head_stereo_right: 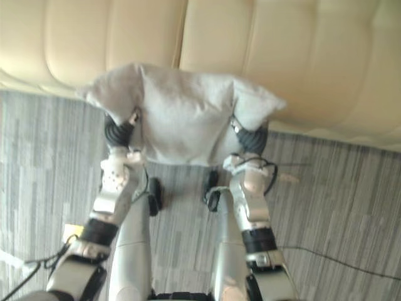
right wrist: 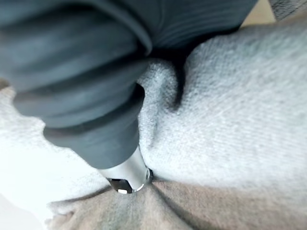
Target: Pick up cushions and gather them together orderly.
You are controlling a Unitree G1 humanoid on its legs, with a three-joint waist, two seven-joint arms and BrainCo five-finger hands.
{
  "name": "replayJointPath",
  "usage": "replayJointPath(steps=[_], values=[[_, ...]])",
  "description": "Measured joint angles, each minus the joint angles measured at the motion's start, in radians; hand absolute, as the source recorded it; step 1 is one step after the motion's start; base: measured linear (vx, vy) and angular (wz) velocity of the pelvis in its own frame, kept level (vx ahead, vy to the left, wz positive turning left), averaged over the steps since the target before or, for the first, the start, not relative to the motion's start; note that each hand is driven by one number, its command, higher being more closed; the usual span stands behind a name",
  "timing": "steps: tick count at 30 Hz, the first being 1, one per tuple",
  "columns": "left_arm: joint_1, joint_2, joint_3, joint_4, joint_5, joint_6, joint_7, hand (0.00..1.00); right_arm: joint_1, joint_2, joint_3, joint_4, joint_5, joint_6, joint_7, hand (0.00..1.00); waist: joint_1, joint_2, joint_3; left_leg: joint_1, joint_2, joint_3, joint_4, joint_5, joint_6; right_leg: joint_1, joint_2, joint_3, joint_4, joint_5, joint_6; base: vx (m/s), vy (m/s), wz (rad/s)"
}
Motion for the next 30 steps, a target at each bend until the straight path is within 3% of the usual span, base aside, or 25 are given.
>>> replayJointPath(steps=[1,4,6,9,12,17,19,21,22,23,24,26,27,28,30], values=[[0.059,-0.006,-0.007,-0.012,-0.002,-0.006,-0.019,1.00,0.056,0.000,0.010,-0.020,0.000,-0.001,0.012,1.00,0.001,0.002,-0.057,0.026,-0.001,0.006,-0.032,0.000,-0.001,0.020,0.005,0.001,-0.027,-0.003,0.003,0.15,-0.007,-0.11],[0.209,-0.007,-0.021,-0.078,-0.007,-0.012,-0.062,1.00,0.205,-0.003,0.041,-0.094,-0.013,-0.007,0.051,1.00,0.002,0.002,-0.112,0.213,-0.001,0.034,-0.135,0.002,-0.004,0.186,0.015,0.003,-0.100,-0.007,0.006,0.24,0.010,-0.13],[0.293,-0.007,-0.025,-0.120,-0.010,-0.024,-0.091,1.00,0.300,-0.003,0.051,-0.148,-0.039,-0.012,0.081,1.00,0.010,0.002,-0.170,0.280,-0.001,0.052,-0.184,0.003,-0.005,0.239,0.021,0.005,-0.136,-0.014,0.014,0.23,0.009,-0.14],[0.366,-0.005,-0.032,-0.161,-0.022,-0.027,-0.126,1.00,0.398,-0.003,0.060,-0.201,-0.041,-0.027,0.108,1.00,0.016,0.000,-0.203,0.370,0.000,0.059,-0.221,0.003,-0.005,0.319,0.021,0.008,-0.155,-0.052,0.026,0.14,-0.001,0.00],[0.425,-0.005,-0.037,-0.176,-0.044,-0.026,-0.148,1.00,0.454,-0.004,0.071,-0.217,-0.042,-0.027,0.123,1.00,0.028,0.005,-0.208,0.369,0.016,0.022,-0.050,0.014,0.009,0.409,0.038,0.002,-0.165,-0.084,0.006,0.08,-0.012,-0.03],[0.467,-0.006,-0.055,-0.183,-0.053,-0.023,-0.153,1.00,0.495,-0.001,0.072,-0.218,-0.042,-0.027,0.124,1.00,0.043,0.004,-0.260,0.264,0.041,0.004,0.179,0.133,0.037,0.496,0.043,0.004,-0.212,-0.100,-0.007,0.11,0.010,0.04],[0.478,-0.011,-0.061,-0.183,-0.053,-0.021,-0.153,1.00,0.494,-0.001,0.069,-0.218,-0.042,-0.027,0.121,1.00,0.045,0.006,-0.278,0.260,0.025,0.004,0.080,0.069,0.027,0.522,0.049,0.002,-0.254,-0.086,-0.028,0.13,0.074,0.11],[0.481,-0.010,-0.066,-0.182,-0.053,-0.019,-0.153,1.00,0.476,-0.001,0.066,-0.212,-0.041,-0.028,0.116,1.00,0.046,0.012,-0.300,0.271,-0.030,-0.036,-0.182,0.059,0.011,0.543,0.050,0.004,-0.308,-0.076,-0.029,0.16,0.118,0.01],[0.482,-0.007,-0.065,-0.181,-0.053,-0.019,-0.153,1.00,0.449,-0.003,0.064,-0.191,-0.042,-0.030,0.114,1.00,0.049,0.016,-0.304,0.298,-0.064,-0.078,-0.345,0.097,0.003,0.557,0.051,0.021,-0.332,-0.068,-0.015,0.19,0.163,-0.38],[0.486,-0.002,-0.065,-0.179,-0.053,-0.020,-0.153,1.00,0.414,-0.004,0.061,-0.151,-0.042,-0.031,0.113,1.00,0.062,0.017,-0.306,0.327,-0.081,-0.117,-0.429,0.184,-0.004,0.566,0.057,0.046,-0.347,-0.068,0.003,0.28,0.223,-0.64],[0.488,0.004,-0.065,-0.172,-0.053,-0.019,-0.153,1.00,0.398,-0.003,0.060,-0.121,-0.042,-0.029,0.111,1.00,0.071,0.011,-0.311,0.343,-0.086,-0.109,-0.443,0.231,0.022,0.574,0.059,0.068,-0.361,-0.069,0.017,0.26,0.195,-0.71],[0.489,0.013,-0.066,-0.155,-0.053,-0.015,-0.153,1.00,0.396,0.003,0.061,-0.089,-0.042,-0.021,0.110,1.00,0.077,-0.012,-0.329,0.343,-0.093,-0.069,-0.416,0.217,0.052,0.589,0.051,0.100,-0.399,-0.053,0.042,0.30,0.174,-0.45],[0.491,0.013,-0.070,-0.153,-0.053,-0.013,-0.153,1.00,0.405,0.001,0.061,-0.089,-0.042,-0.017,0.110,1.00,0.076,-0.024,-0.340,0.329,-0.103,-0.041,-0.369,0.172,0.072,0.598,0.033,0.112,-0.421,-0.028,0.081,0.36,0.205,-0.36],[0.489,0.015,-0.074,-0.146,-0.053,-0.013,-0.153,1.00,0.406,0.001,0.059,-0.086,-0.042,-0.016,0.110,1.00,0.075,-0.028,-0.343,0.336,-0.111,-0.028,-0.363,0.155,0.081,0.594,0.023,0.126,-0.405,-0.022,0.093,0.40,0.250,-0.45],[0.481,0.024,-0.080,-0.107,-0.053,-0.003,-0.153,1.00,0.392,0.001,0.058,-0.045,-0.042,-0.013,0.111,1.00,0.069,-0.029,-0.344,0.404,-0.129,0.025,-0.395,0.133,0.106,0.539,-0.009,0.156,-0.245,-0.004,0.141,0.31,0.208,-0.48]])
